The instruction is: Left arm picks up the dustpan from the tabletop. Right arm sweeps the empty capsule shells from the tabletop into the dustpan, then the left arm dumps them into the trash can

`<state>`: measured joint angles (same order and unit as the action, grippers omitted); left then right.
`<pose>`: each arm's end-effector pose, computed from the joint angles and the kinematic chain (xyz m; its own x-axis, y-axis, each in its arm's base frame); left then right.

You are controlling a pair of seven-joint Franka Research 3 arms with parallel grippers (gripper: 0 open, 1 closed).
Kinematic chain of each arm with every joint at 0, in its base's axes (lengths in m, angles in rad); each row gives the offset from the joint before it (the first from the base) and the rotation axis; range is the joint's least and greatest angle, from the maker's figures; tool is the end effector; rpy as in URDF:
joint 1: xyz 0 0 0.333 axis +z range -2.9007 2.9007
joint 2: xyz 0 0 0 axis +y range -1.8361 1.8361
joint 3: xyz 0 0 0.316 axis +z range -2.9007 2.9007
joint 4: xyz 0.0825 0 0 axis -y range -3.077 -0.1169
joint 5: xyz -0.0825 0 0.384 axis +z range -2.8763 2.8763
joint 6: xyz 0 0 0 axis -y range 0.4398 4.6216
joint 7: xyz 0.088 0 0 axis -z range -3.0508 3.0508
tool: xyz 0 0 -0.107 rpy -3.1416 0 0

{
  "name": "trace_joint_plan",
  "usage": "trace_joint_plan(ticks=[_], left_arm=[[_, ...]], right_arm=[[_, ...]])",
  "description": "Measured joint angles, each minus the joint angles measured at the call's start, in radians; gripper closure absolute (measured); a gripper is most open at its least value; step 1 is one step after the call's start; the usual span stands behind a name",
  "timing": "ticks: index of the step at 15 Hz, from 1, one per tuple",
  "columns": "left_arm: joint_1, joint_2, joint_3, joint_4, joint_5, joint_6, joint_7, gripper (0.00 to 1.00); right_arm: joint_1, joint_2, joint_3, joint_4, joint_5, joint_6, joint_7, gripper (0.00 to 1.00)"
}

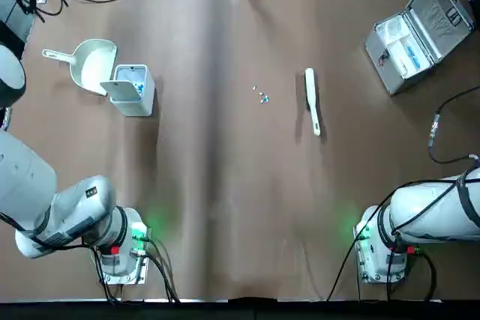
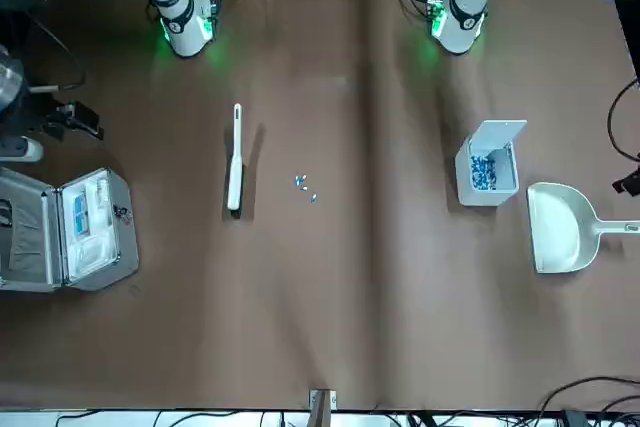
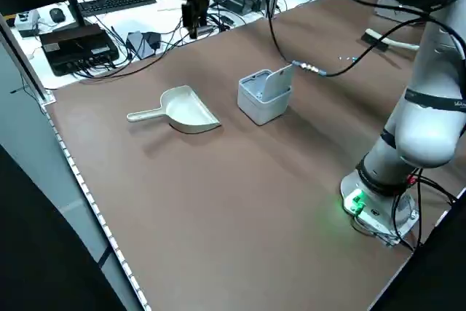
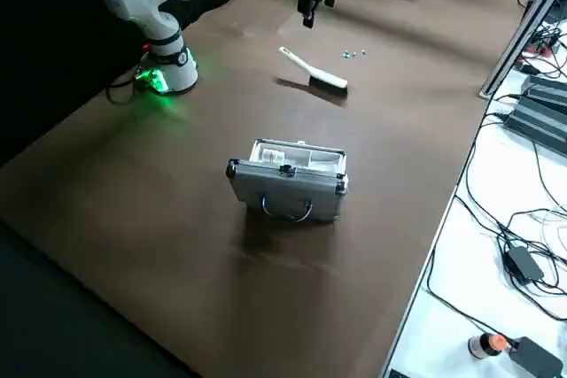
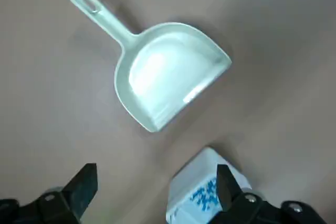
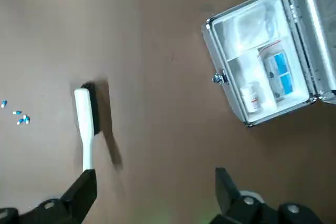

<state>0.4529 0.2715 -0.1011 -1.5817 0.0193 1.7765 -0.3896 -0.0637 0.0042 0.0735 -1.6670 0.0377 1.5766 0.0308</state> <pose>0.5937 0.2263 0.4749 0.7364 0.6726 -0.0728 0.6731 -0.7392 -0.0207 0.5516 0.0093 0.5775 0.9952 -0.0212 -0.0956 -0.0246 -0.9991 -0.0349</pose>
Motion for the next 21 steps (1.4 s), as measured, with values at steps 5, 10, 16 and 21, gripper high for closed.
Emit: trace_joint_plan(ticks=[5, 10, 16, 21], left_arm=[[0.053, 0.113, 0.0, -0.004, 0.03, 0.144, -0.254, 0.0], [0.063, 0.198, 0.0, -0.005, 0.064, 0.286, -0.515, 0.0], [0.07, 0.304, 0.0, -0.008, 0.199, 0.428, -0.653, 0.0], [0.079, 0.371, 0.032, -0.01, 0.271, 0.511, -0.657, 0.0]], right_arm=[[0.082, -0.006, 0.002, -0.09, 0.004, 0.032, 0.013, 0.01], [0.116, -0.036, 0.003, -0.245, 0.049, 0.138, 0.025, 0.01], [0.172, -0.053, 0.003, -0.399, 0.09, 0.251, 0.07, 0.01], [0.288, -0.054, 0.005, -0.523, 0.096, 0.437, 0.211, 0.01]])
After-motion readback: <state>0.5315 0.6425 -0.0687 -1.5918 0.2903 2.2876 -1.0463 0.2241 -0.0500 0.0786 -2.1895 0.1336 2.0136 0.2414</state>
